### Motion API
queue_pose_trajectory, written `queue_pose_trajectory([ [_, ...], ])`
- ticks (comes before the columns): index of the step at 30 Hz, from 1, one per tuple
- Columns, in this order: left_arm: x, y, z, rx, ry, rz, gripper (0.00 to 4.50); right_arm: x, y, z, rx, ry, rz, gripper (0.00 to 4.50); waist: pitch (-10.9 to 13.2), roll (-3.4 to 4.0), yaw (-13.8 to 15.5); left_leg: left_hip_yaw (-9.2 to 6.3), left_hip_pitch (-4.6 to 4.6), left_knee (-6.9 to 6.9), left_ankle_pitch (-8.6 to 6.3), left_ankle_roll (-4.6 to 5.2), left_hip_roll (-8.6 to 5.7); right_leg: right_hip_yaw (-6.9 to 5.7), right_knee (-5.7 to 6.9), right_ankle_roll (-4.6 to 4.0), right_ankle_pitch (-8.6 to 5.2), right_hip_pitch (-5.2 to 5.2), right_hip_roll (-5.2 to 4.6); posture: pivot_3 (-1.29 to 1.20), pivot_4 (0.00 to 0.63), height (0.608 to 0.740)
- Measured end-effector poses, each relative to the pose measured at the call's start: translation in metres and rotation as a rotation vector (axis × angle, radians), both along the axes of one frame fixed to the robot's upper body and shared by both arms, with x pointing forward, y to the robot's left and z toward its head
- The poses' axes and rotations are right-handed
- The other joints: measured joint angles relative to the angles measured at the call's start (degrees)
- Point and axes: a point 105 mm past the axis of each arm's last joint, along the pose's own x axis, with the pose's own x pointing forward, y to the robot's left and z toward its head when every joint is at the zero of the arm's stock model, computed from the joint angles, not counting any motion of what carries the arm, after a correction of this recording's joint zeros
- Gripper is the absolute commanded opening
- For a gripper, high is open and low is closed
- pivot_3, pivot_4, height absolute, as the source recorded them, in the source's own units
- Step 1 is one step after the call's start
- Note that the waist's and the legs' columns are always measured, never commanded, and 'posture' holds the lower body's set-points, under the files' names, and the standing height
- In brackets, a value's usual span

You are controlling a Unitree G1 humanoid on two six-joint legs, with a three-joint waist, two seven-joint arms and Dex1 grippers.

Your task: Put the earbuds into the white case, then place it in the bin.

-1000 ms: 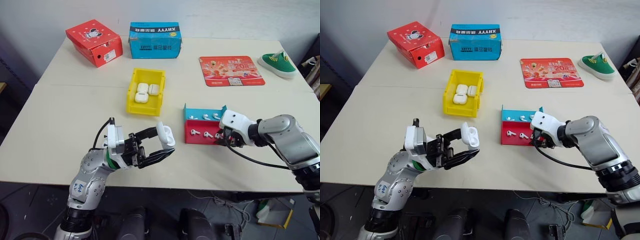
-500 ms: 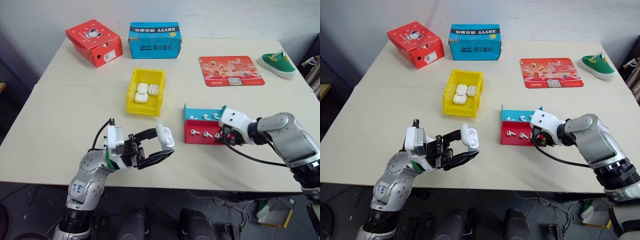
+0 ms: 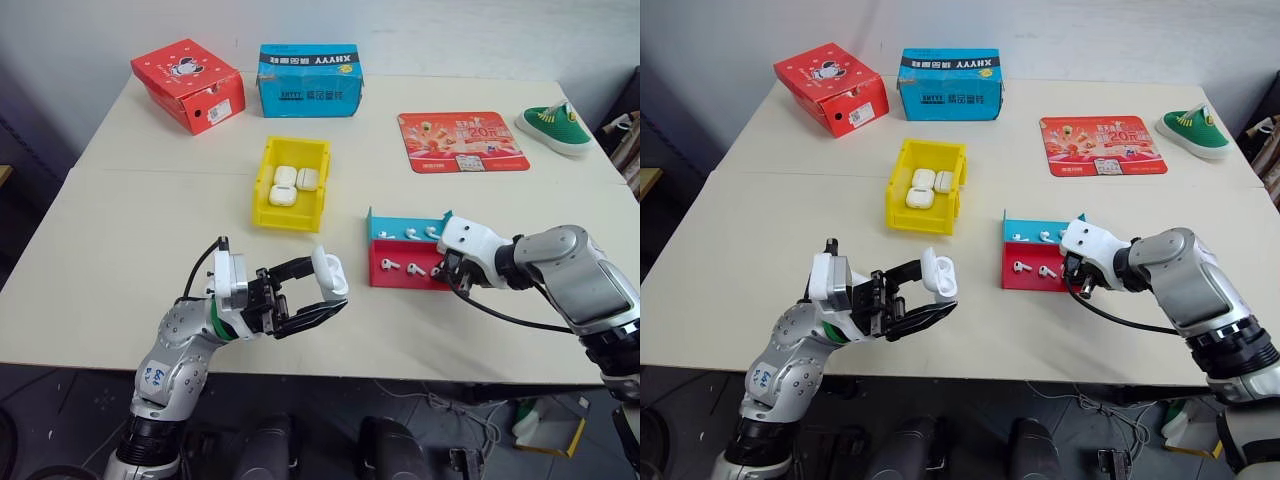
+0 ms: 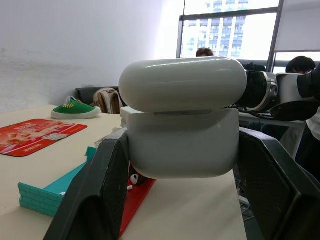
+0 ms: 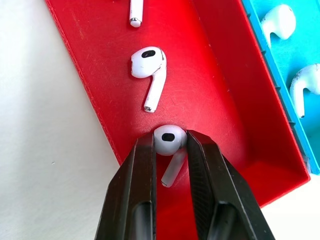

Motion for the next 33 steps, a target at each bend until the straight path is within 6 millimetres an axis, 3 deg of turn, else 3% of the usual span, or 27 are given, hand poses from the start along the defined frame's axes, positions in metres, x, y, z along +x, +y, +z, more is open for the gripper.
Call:
queue_pose_trajectory([
  [3,-0.003,0.000,0.005,-0.028,0.012,-0.030,2.77,-0.003,0.002,0.016,0.073,-0.024,0.035,0.45,0.0,0.01,0.1,-0.02,-0.02,0.00,0.00,0.00,0.00,-0.01,0.00,0.00,0.00,-0.01,0.00,0.00,0.150,0.740],
  [5,-0.003,0.002,0.009,-0.051,0.040,-0.054,2.77,-0.011,0.008,0.046,0.207,-0.086,0.133,0.45,0.0,0.00,0.1,-0.02,-0.01,0.00,0.00,0.00,0.00,-0.01,-0.01,0.00,0.00,0.02,0.02,0.00,0.150,0.740],
  [9,-0.001,0.002,0.023,-0.086,0.076,-0.120,2.77,-0.050,0.044,0.111,0.779,-0.237,0.461,0.45,0.1,-0.11,0.1,-0.21,0.11,0.00,-0.01,-0.03,0.16,-0.02,-0.12,0.00,0.04,0.32,0.26,0.00,0.150,0.740],
  [12,-0.001,-0.003,0.034,-0.119,0.054,-0.161,2.77,-0.067,0.061,0.133,1.045,-0.331,0.554,0.45,0.0,-0.11,0.0,-0.19,0.12,0.02,-0.03,-0.07,0.19,0.04,-0.09,-0.01,0.05,0.28,0.31,0.00,0.150,0.740],
  [15,0.001,-0.010,0.043,-0.182,0.008,-0.176,2.77,-0.082,0.089,0.144,1.166,-0.441,0.673,0.45,0.0,-0.10,-0.1,-0.06,0.10,0.01,-0.03,-0.11,0.17,0.21,0.02,-0.01,0.04,0.09,0.36,0.00,0.150,0.740],
  [19,0.003,-0.015,0.046,-0.192,0.004,-0.206,2.77,-0.100,0.119,0.143,1.187,-0.469,0.807,0.45,0.0,-0.10,-0.1,0.00,0.07,0.00,-0.03,-0.14,0.19,0.31,0.06,-0.02,0.04,0.00,0.44,0.00,0.150,0.740],
  [25,0.006,-0.022,0.048,-0.200,-0.005,-0.230,2.77,-0.101,0.131,0.136,1.186,-0.492,0.838,0.45,0.0,-0.10,0.0,0.06,0.07,0.00,-0.02,-0.14,0.21,0.37,0.07,-0.02,0.04,-0.06,0.48,0.00,0.150,0.740],
  [33,0.006,-0.025,0.049,-0.187,-0.012,-0.236,2.77,-0.096,0.128,0.133,1.183,-0.517,0.805,0.45,0.0,-0.10,-0.1,0.12,0.08,0.00,-0.03,-0.15,0.27,0.45,0.08,-0.03,0.04,-0.09,0.53,0.00,0.150,0.740],
])
